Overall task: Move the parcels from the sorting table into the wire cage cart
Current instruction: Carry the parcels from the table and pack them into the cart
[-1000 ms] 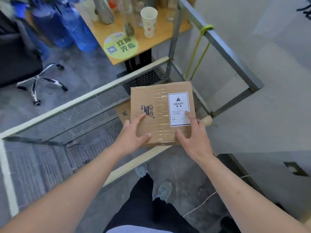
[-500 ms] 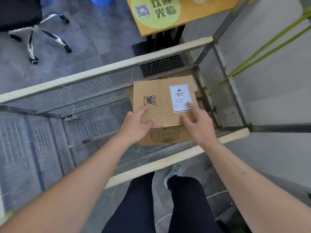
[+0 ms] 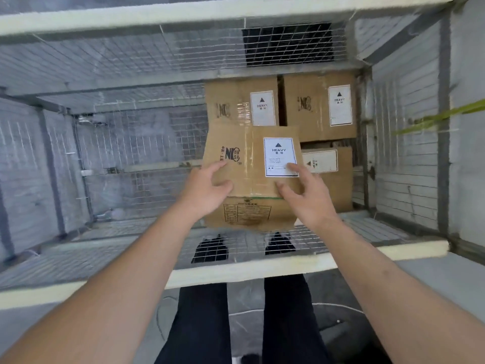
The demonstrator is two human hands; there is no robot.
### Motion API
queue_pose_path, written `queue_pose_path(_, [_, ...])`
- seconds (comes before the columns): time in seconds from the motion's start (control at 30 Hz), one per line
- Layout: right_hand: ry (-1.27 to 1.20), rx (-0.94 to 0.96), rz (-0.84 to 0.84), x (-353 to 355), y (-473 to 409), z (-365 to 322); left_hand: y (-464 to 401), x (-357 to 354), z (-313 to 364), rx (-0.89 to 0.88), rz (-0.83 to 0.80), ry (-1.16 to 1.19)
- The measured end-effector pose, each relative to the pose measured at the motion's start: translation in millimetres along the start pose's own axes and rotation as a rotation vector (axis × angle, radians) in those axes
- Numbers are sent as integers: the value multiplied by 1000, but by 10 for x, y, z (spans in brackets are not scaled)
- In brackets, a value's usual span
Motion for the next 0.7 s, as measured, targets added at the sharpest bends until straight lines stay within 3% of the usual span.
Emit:
queue_pose_path(0.23, [56, -37, -229, -181, -417, 305, -177, -370, -216, 92, 11, 46])
queue_pose_path(0.37, [151, -82, -331, -334, -553, 486, -187, -567, -285, 120, -7, -45])
queue_pose_path(0.53, [342, -99, -336, -566, -725, 694, -465, -752, -398, 71, 15, -276])
queue_pose_path(0.7, [482, -97, -282, -809, -942, 933, -820, -966, -544, 95, 55, -335])
Point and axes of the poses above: each hand's wrist, its own y-axis away from the middle knuckle, its own x-axis out of the back of the hand, z = x × y, the point moved 7 cm from there along -y, towards the middle knuckle, and after that the axes turned 1 degree about z, right-handed, at the moved point
